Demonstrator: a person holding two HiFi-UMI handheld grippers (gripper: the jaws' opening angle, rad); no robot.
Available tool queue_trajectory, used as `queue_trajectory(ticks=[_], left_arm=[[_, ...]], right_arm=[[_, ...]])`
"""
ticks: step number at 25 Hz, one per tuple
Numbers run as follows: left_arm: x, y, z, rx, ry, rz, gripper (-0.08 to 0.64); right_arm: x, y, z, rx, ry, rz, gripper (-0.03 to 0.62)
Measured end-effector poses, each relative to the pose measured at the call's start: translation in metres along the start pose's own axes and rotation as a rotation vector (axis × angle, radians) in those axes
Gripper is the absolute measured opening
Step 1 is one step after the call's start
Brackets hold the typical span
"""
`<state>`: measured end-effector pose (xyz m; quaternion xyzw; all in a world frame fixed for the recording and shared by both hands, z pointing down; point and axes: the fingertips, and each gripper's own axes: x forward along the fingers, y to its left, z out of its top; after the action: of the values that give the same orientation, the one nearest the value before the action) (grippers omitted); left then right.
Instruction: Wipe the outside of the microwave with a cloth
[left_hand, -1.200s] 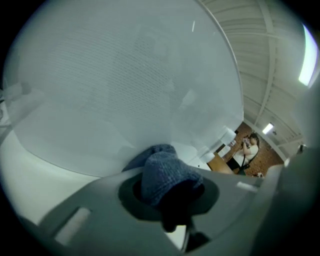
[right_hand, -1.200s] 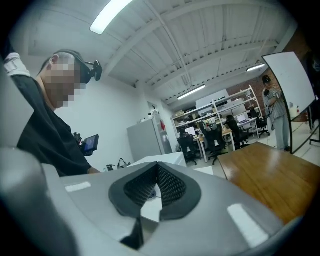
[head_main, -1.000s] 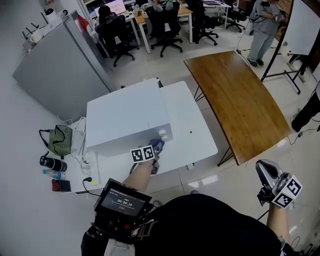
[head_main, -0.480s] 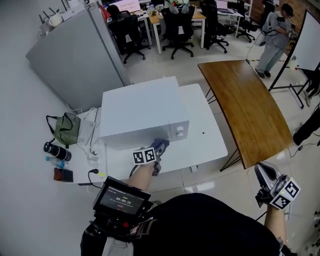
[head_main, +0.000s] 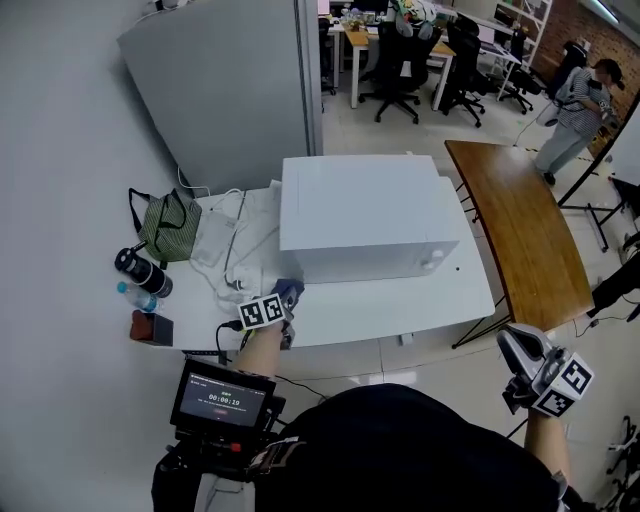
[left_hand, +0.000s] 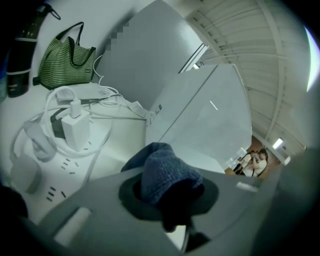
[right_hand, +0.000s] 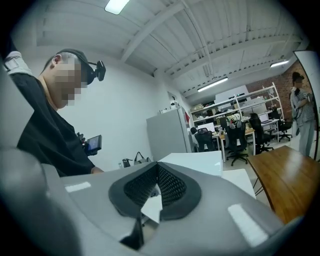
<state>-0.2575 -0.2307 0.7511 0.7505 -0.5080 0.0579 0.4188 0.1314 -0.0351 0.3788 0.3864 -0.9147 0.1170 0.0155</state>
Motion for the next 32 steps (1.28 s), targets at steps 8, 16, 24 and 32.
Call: queue_trajectory(ticks=[8,16,24,32], left_arm=[[0.052,-0.032,-0.023,0.017,0.077,-0.015,0.058],[0.137,-0.151,-0.072,0.041,0.154,-0.022,0.058],[0.221,-0.299,-0.114,0.120,0.192,-0.140,0.058],[0.227,-0.351,-0.120,0.165,0.184,-0.229,0.058]], right_arm=[[-0.040,-0.022,0.003,-0.009,0.003,-0.105,0.005],[-0.137,-0.129,-0.006,0.054,-0.041,-0.160,0.005],[-0.227,-0.215,-0.009,0.104,-0.100,-0.206,0.005],[-0.253,-0.223,-0.021,0.133,-0.136,-0.228,0.005]])
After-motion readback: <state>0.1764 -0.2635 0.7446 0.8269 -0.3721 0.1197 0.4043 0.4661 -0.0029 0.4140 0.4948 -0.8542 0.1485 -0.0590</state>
